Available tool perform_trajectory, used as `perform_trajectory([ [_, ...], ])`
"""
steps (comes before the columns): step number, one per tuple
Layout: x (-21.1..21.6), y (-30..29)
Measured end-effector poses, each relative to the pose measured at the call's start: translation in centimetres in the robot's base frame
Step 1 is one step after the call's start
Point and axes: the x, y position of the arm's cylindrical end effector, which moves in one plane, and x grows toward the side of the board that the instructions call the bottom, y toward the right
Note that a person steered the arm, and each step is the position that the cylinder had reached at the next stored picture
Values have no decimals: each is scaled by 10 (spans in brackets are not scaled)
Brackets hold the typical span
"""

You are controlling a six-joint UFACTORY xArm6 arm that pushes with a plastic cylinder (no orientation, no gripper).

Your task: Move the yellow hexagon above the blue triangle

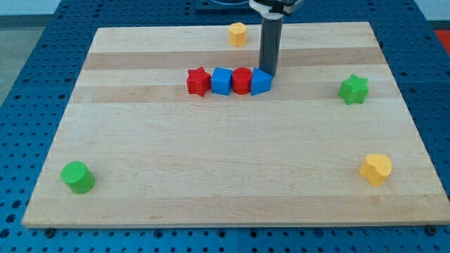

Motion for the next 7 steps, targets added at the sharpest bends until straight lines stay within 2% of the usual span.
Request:
perform_trajectory([
  [2,-5,2],
  [3,-27,6],
  [4,-42,-23],
  [6,-59,-122],
  [7,-83,-151],
])
